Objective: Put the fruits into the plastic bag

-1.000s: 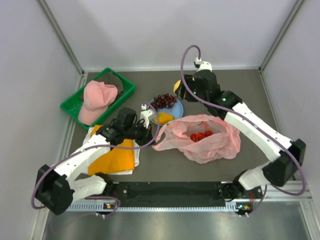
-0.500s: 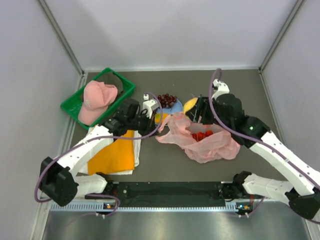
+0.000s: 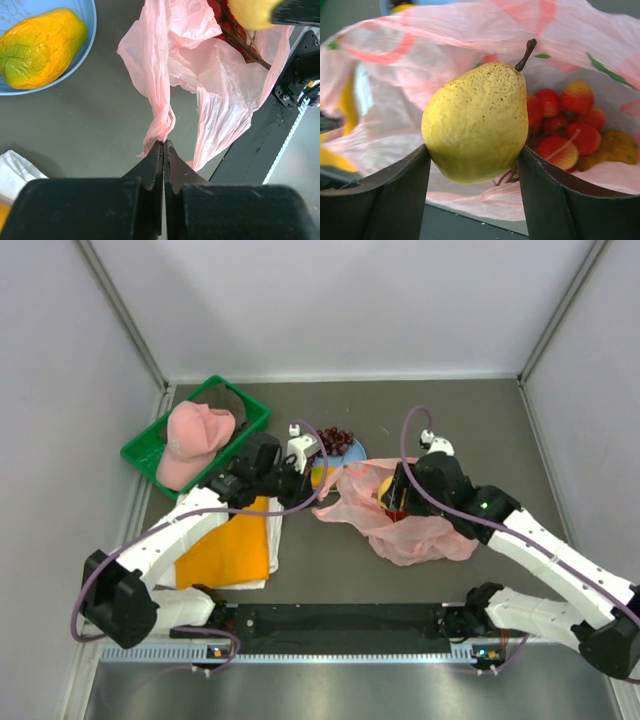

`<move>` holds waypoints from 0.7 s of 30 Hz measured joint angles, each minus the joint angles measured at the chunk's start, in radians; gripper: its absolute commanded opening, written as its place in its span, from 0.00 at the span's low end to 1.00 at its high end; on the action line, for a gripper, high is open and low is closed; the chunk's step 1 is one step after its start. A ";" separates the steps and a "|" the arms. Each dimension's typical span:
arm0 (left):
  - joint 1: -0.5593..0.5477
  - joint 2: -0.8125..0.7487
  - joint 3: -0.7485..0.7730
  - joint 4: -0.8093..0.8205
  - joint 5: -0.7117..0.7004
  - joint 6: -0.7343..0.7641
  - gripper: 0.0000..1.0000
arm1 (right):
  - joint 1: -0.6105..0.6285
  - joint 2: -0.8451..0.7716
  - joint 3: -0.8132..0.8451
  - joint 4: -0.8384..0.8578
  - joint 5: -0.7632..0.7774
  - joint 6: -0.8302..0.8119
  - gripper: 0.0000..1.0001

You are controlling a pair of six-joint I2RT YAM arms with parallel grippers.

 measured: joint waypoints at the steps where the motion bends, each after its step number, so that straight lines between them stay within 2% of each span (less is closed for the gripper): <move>1: 0.000 -0.005 -0.001 0.001 0.000 0.004 0.00 | 0.000 0.015 0.000 -0.011 0.029 0.006 0.57; 8: 0.000 -0.074 -0.025 0.000 -0.014 0.023 0.00 | 0.042 0.128 0.000 -0.098 0.200 0.056 0.59; 15: 0.000 -0.098 -0.036 0.000 -0.017 0.033 0.00 | 0.068 0.159 -0.022 -0.145 0.262 0.138 0.63; 19: 0.000 -0.106 -0.039 0.001 -0.018 0.034 0.00 | 0.088 0.156 -0.061 -0.148 0.269 0.180 0.67; 21: 0.000 -0.114 -0.043 0.001 -0.019 0.034 0.00 | 0.091 0.159 -0.074 -0.149 0.270 0.190 0.74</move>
